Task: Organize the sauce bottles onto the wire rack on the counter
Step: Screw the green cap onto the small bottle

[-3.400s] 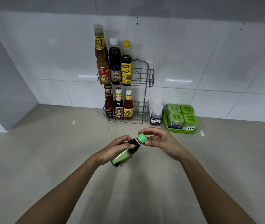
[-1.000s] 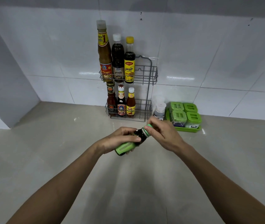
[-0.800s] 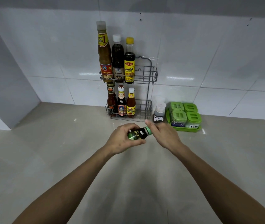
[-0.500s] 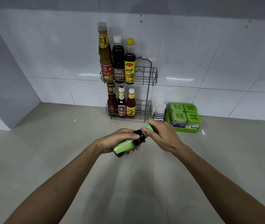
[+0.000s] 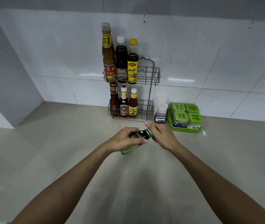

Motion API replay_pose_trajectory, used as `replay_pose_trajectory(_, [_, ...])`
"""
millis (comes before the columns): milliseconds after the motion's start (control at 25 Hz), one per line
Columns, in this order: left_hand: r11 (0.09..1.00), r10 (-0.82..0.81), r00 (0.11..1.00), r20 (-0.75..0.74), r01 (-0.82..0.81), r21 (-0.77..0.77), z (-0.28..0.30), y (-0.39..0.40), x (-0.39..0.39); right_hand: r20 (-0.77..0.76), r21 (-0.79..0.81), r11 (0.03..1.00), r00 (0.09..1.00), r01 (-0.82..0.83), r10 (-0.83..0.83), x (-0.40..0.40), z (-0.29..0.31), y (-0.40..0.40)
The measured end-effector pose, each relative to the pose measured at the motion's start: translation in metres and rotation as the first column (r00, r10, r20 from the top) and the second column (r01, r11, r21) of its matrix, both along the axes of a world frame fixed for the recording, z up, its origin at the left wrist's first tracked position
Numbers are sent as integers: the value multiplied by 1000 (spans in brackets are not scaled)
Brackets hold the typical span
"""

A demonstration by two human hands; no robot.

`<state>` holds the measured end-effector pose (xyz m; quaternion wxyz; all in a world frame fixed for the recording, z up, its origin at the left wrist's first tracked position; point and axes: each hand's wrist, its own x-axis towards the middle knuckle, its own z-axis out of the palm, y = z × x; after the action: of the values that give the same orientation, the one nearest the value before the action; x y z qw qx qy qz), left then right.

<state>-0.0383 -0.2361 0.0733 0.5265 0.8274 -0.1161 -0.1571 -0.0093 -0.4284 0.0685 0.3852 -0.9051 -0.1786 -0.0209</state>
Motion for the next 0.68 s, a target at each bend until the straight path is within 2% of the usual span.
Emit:
replay_pose_trajectory(80, [973, -90, 972, -219, 39, -226, 7, 6, -1, 148, 76, 993, 986, -93, 82, -4, 2, -1])
replay_pose_trajectory(200, [915, -262, 907, -330, 125, -383, 11, 11, -4, 315, 49, 987, 940, -152, 129, -6, 5, 0])
replay_pose_trajectory(280, [912, -283, 909, -307, 156, -379, 10, 11, -6, 340, 58, 989, 934, -133, 106, -7, 5, 4])
replay_pose_trajectory(440, [938, -203, 960, -193, 134, -320, 5, 7, -7, 288, -8, 999, 957, -33, 34, -3, 4, 8])
replay_pose_trajectory(560, [976, -142, 981, -131, 117, -182, 3, 6, -7, 247, -63, 998, 969, -2, 18, -1, 6, 9])
replay_pose_trajectory(680, [995, -54, 999, 4, 54, -83, 2, 4, -6, 218, -25, 1000, 976, -1, 6, 0, 5, 9])
